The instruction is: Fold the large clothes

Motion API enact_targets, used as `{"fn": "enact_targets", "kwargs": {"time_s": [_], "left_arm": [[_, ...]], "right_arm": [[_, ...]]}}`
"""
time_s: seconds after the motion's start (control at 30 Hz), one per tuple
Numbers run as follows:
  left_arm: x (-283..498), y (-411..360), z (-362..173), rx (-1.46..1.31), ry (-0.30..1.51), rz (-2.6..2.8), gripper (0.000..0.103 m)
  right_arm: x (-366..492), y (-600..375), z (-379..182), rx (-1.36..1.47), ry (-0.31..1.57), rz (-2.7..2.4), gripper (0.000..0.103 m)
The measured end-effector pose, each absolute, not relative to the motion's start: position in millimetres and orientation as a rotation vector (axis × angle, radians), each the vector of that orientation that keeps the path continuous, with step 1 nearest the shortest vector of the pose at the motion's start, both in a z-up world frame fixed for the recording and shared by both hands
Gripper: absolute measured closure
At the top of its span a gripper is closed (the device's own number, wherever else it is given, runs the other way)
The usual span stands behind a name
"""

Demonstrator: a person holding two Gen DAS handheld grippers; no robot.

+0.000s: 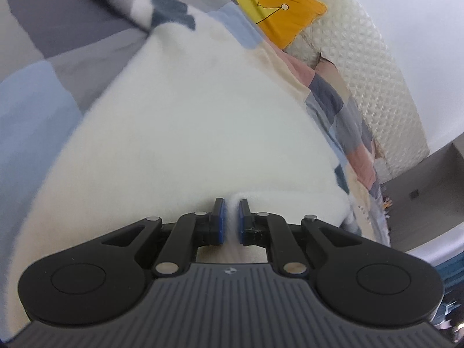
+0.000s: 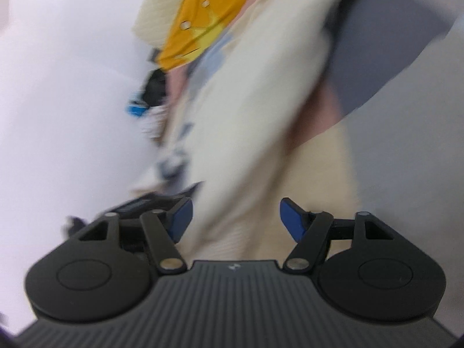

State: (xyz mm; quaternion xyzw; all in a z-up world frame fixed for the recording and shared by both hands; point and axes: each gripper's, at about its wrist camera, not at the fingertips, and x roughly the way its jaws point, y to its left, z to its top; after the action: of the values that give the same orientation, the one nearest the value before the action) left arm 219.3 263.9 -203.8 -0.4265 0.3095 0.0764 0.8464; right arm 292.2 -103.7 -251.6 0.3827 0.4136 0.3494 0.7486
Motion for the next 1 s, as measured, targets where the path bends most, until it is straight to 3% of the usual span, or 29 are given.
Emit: {"fn": "enact_targets", "kwargs": {"time_s": [0.17, 0.27, 0.4, 0.7, 1.0], "left_arm": [[216.1, 266.0, -204.9, -0.945, 0.649, 0.159, 0.092], [216.0, 267.7, -207.6, -0.962, 0.649, 0.162, 0.091], [215.0, 269.0, -206.7, -0.966, 0.646, 0.173, 0.091], [201.3, 273.1, -199.6, -0.995, 0.628, 0.195, 0.077], [197.3, 268.5, -199.5, -0.979, 0.653, 0.220, 0.076]], "right_arm": [[297.1, -82.0, -257.8, 0.911, 0.942, 0.772, 0.040], [300.5, -79.3, -269.2, 0.927, 0.998, 0.781, 0.066], [308.5, -68.2, -277.5, 0.969, 1.012, 0.810, 0.066], [311.2, -71.1, -263.6, 1.064, 0.883, 0.932, 0.065], [312.9, -57.8, -271.4, 1.041, 0.929, 0.937, 0.063]]}}
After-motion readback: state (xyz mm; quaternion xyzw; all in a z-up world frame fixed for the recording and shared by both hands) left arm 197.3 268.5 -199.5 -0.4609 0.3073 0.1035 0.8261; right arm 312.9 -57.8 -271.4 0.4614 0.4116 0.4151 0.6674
